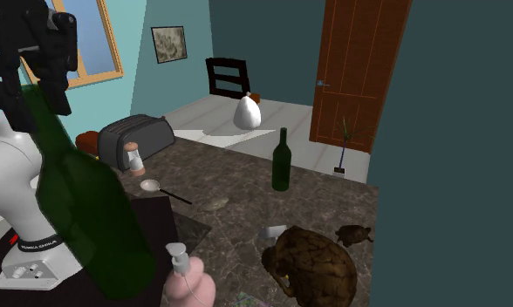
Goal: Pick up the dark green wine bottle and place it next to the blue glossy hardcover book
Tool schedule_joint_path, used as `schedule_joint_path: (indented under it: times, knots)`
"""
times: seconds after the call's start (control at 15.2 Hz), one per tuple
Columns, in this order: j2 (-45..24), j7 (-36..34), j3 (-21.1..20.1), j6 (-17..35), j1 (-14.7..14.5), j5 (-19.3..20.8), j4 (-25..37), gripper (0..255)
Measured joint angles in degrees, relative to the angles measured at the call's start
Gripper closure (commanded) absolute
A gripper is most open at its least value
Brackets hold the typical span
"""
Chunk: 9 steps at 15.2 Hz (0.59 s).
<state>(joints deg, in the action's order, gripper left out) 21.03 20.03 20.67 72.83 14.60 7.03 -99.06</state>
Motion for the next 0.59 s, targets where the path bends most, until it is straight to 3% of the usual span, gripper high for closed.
schedule_joint_path:
  times: [0.26,0.59]
  knots:
    - [-1.5,5.0,3.2,-2.5,1.1,1.2,4.4,255]
    - [-0.2,5.1,3.5,0.7,1.4,1.7,-0.1,255]
